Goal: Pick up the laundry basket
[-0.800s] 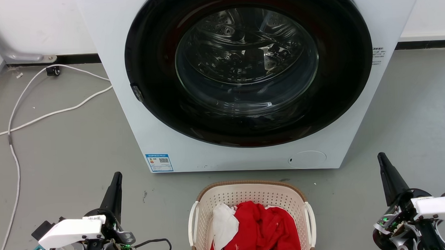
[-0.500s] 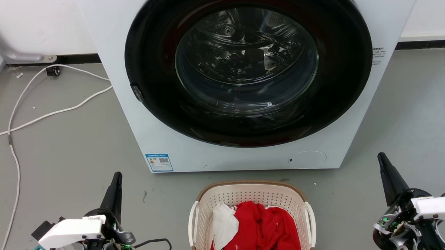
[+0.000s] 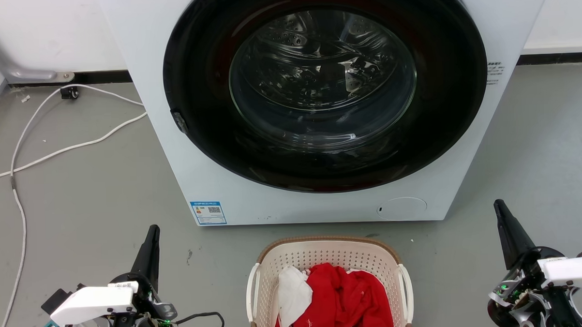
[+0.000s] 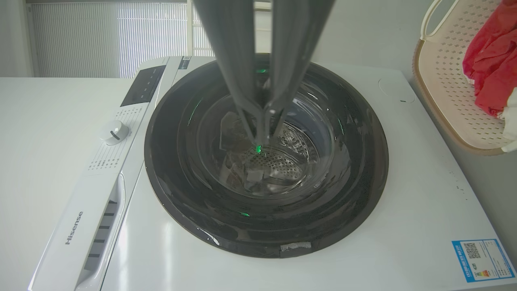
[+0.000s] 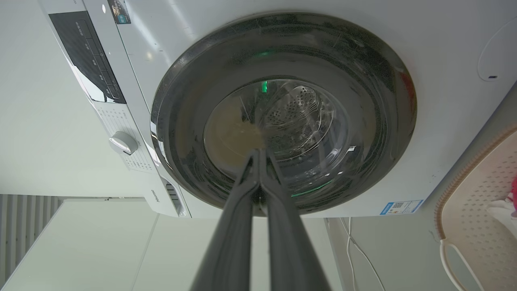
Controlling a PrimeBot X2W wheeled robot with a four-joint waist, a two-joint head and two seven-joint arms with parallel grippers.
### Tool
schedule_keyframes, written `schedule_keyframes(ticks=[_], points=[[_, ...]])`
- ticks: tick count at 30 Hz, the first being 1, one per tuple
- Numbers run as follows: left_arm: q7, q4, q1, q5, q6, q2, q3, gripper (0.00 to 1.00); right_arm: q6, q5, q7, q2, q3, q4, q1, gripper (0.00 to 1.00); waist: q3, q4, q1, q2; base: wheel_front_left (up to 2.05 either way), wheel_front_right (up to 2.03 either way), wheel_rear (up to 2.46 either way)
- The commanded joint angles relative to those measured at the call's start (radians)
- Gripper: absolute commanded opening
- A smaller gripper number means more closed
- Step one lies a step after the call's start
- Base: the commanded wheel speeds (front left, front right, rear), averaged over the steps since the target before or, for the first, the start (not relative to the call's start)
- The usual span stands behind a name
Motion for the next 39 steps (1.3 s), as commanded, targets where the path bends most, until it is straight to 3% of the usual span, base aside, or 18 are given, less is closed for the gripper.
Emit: schedule_keyframes(ticks=[1, 4, 5, 24, 39], points=[[0.003, 0.001, -0.011, 0.003, -0.004, -0.001, 0.003, 0.00, 0.000, -0.006, 0.002, 0.003, -0.001, 0.001, -0.011, 0.00, 0.000, 0.000, 0.0000, 0.0000, 0.00, 0.00, 0.00], [0.004, 0.001, -0.011, 0.003, -0.004, -0.001, 0.003, 0.00, 0.000, -0.006, 0.002, 0.003, -0.001, 0.001, -0.011, 0.00, 0.000, 0.000, 0.0000, 0.0000, 0.00, 0.00, 0.00], [0.000, 0.000, 0.000, 0.000, 0.000, 0.000, 0.000, 1.00, 0.000, 0.000, 0.000, 0.000, 0.000, 0.000, 0.000, 1.00, 0.000, 0.000, 0.0000, 0.0000, 0.00, 0.00, 0.00], [-0.073, 0.006, 0.045, 0.071, 0.003, -0.004, 0.012, 1.00, 0.000, -0.057, -0.072, 0.003, 0.015, -0.020, 0.049, 1.00, 0.000, -0.002, 0.0000, 0.0000, 0.00, 0.00, 0.00], [-0.136, -0.080, 0.053, 0.287, 0.064, -0.003, 0.069, 1.00, 0.000, -0.370, -0.136, 0.002, -0.017, -0.093, 0.041, 1.00, 0.000, -0.002, 0.0000, 0.0000, 0.00, 0.00, 0.00]])
